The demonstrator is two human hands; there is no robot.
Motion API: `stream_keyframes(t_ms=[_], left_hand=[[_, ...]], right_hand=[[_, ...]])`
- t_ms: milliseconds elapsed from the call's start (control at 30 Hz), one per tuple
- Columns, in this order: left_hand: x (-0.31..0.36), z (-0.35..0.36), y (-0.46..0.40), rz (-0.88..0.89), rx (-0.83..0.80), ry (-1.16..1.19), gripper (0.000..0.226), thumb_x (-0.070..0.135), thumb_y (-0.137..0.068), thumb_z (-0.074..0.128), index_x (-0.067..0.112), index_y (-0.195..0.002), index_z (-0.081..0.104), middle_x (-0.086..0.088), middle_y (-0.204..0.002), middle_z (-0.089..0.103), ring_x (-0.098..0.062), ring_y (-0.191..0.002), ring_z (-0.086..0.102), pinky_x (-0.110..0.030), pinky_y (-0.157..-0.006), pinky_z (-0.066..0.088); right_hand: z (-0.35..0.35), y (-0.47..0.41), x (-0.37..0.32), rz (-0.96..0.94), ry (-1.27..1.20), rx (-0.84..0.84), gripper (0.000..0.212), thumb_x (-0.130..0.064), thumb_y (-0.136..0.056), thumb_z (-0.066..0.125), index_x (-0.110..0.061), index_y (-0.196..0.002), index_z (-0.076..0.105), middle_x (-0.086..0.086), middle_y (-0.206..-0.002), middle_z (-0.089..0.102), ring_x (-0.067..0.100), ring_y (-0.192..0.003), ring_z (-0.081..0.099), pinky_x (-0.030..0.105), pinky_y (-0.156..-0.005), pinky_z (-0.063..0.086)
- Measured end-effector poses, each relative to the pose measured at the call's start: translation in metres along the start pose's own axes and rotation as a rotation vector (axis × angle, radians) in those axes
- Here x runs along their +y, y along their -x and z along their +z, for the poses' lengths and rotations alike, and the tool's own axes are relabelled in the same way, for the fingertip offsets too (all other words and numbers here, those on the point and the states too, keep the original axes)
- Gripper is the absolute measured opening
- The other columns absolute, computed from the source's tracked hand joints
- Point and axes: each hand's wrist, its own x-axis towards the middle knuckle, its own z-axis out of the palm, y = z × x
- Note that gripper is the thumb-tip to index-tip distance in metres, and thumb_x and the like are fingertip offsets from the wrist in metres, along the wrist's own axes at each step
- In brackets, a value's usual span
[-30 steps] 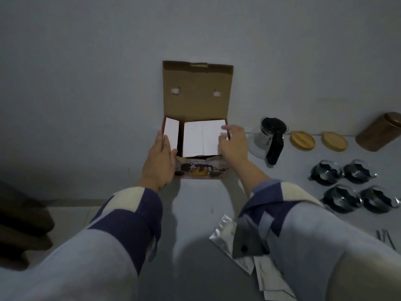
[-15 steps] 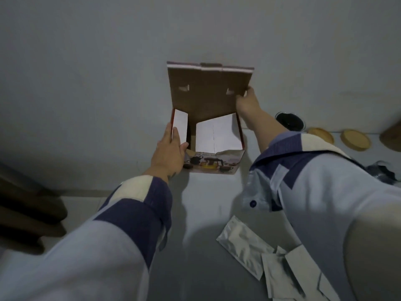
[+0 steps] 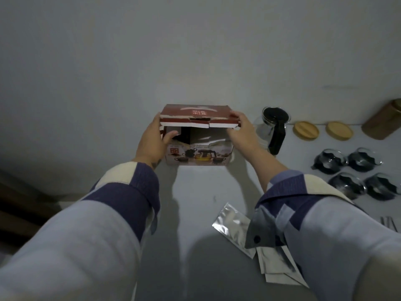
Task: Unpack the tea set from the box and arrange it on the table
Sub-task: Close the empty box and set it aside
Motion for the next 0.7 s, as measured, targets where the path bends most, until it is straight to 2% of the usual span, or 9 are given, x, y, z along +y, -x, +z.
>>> stream_keyframes(t_ms=[167,233,367,500,567,700], left_hand=[[-0.005,0.001,-0.004,-0.005,0.056,-0.155,0.047,0.024,-0.099,0.048,0.021,-0.145,0.04,-0.007,-0.132,0.057,-0.025,-0.115,0.057,-0.041,-0.101,0.047],[-0.006,0.003,-0.006,0.016,0.063,-0.275,0.045,0.022,-0.1,0.046,0.016,-0.145,0.042,-0.01,-0.132,0.056,-0.026,-0.118,0.054,-0.035,-0.101,0.043],[-0.009,0.008,-0.005,0.036,0.073,-0.368,0.043,0.023,-0.101,0.043,0.015,-0.143,0.045,-0.009,-0.135,0.055,-0.025,-0.12,0.053,-0.032,-0.1,0.042],[-0.016,0.016,0.0,-0.009,0.068,-0.36,0.043,0.024,-0.103,0.039,0.018,-0.146,0.042,-0.006,-0.152,0.039,-0.025,-0.137,0.04,-0.037,-0.114,0.035],[-0.017,0.019,0.001,0.001,0.071,-0.388,0.044,0.023,-0.103,0.037,0.019,-0.147,0.04,-0.005,-0.155,0.034,-0.025,-0.14,0.037,-0.038,-0.115,0.033],[-0.017,0.021,-0.003,0.014,0.076,-0.446,0.044,0.025,-0.104,0.035,0.023,-0.148,0.036,-0.002,-0.157,0.031,-0.022,-0.14,0.036,-0.035,-0.112,0.034]], right_hand=[[0.001,0.006,0.012,-0.03,0.133,-0.01,0.053,-0.004,-0.091,0.048,-0.012,-0.143,0.041,0.006,-0.145,0.045,0.019,-0.131,0.045,0.02,-0.103,0.034],[0.003,0.007,0.018,-0.07,0.194,-0.005,0.049,-0.004,-0.096,0.044,-0.011,-0.145,0.039,0.008,-0.147,0.043,0.021,-0.134,0.043,0.022,-0.108,0.03],[0.009,0.007,0.032,-0.1,0.281,-0.02,0.049,-0.006,-0.099,0.04,-0.014,-0.148,0.035,0.007,-0.153,0.035,0.022,-0.14,0.035,0.026,-0.115,0.025],[0.015,0.008,0.046,-0.061,0.43,-0.081,0.049,-0.021,-0.104,0.029,-0.018,-0.152,0.022,0.008,-0.161,0.015,0.022,-0.148,0.019,0.027,-0.117,0.018],[0.019,0.01,0.051,-0.055,0.439,-0.093,0.05,-0.027,-0.105,0.026,-0.021,-0.154,0.017,0.007,-0.161,0.015,0.021,-0.149,0.017,0.031,-0.119,0.017],[0.022,0.008,0.054,-0.078,0.377,-0.042,0.051,-0.027,-0.104,0.029,-0.021,-0.153,0.02,0.005,-0.159,0.025,0.022,-0.145,0.026,0.038,-0.119,0.025]])
